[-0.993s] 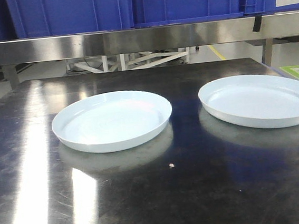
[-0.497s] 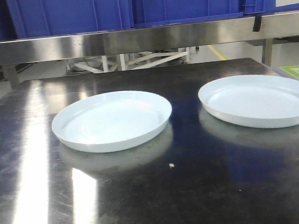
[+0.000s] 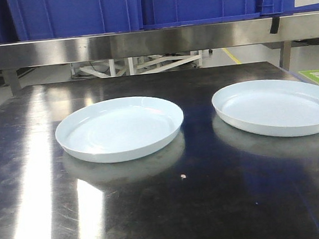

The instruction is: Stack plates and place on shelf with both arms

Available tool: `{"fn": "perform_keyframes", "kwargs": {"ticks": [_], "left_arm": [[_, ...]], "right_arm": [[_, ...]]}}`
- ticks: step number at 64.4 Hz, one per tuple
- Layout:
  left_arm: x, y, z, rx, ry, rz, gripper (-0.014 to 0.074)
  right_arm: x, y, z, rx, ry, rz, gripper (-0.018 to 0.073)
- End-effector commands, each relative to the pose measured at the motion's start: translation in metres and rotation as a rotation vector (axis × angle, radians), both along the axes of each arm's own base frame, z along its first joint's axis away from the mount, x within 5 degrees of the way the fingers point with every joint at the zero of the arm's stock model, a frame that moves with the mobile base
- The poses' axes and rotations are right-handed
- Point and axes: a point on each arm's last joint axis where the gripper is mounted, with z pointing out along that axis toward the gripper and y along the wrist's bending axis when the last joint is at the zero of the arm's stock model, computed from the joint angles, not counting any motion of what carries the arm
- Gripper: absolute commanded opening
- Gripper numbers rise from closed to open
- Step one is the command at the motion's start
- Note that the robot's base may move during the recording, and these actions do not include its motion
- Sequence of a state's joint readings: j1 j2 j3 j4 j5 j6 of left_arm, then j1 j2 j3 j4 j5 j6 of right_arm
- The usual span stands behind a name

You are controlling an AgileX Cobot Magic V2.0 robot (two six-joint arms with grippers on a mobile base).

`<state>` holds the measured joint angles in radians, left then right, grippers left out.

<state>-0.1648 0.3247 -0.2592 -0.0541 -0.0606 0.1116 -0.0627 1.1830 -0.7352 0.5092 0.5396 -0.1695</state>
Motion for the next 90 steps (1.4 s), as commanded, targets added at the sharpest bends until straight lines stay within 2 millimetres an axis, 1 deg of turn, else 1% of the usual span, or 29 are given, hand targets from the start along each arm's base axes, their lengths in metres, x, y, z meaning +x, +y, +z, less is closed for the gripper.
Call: {"fn": "perform_keyframes", "kwargs": {"ticks": [1, 8, 12, 14, 22, 28, 39, 49, 58, 67, 73, 84, 90], "left_arm": [[-0.001, 0.001, 0.019, -0.032, -0.111, 0.005, 0.0083], [-0.001, 0.001, 0.019, -0.032, -0.111, 0.005, 0.0083], [-0.001, 0.001, 0.019, -0.032, -0.111, 0.005, 0.0083], [-0.001, 0.001, 0.019, -0.032, -0.111, 0.005, 0.0083], [-0.001, 0.001, 0.019, -0.032, -0.111, 0.005, 0.0083], [-0.001, 0.001, 0.019, -0.032, -0.111, 0.005, 0.0083], [-0.001, 0.001, 0.019, -0.032, -0.111, 0.005, 0.0083], [-0.001, 0.001, 0.019, -0.032, -0.111, 0.005, 0.0083], [-0.001, 0.001, 0.019, -0.032, -0.111, 0.005, 0.0083], [-0.001, 0.001, 0.019, -0.032, -0.111, 0.005, 0.0083], [-0.001, 0.001, 0.019, -0.032, -0.111, 0.005, 0.0083], [-0.001, 0.001, 0.019, -0.032, -0.111, 0.005, 0.0083], [-0.001, 0.001, 0.019, -0.032, -0.111, 0.005, 0.0083]], "right_arm": [[0.017, -0.011, 0.02, 0.017, -0.054, -0.045, 0.0139], [0.032, -0.026, 0.024, 0.028, -0.021, -0.078, 0.0272], [0.041, -0.032, 0.027, 0.03, -0.017, -0.092, 0.0329], [0.046, -0.034, 0.027, 0.032, -0.011, -0.095, 0.0343], [0.073, -0.041, 0.022, 0.056, 0.041, -0.098, 0.0351], [0.095, -0.044, 0.012, 0.087, 0.105, -0.096, 0.0351], [0.119, -0.049, 0.003, 0.08, 0.151, -0.088, 0.0351], [0.129, -0.051, -0.006, 0.07, 0.192, -0.07, 0.0351], [0.133, -0.053, -0.018, 0.052, 0.229, -0.063, 0.0351], [0.134, -0.054, -0.02, 0.042, 0.235, -0.061, 0.0351], [0.135, -0.055, -0.026, 0.034, 0.252, -0.057, 0.0351], [0.137, -0.051, -0.03, 0.029, 0.263, -0.043, 0.0351], [0.139, -0.044, -0.034, 0.027, 0.272, -0.024, 0.0347]]}}
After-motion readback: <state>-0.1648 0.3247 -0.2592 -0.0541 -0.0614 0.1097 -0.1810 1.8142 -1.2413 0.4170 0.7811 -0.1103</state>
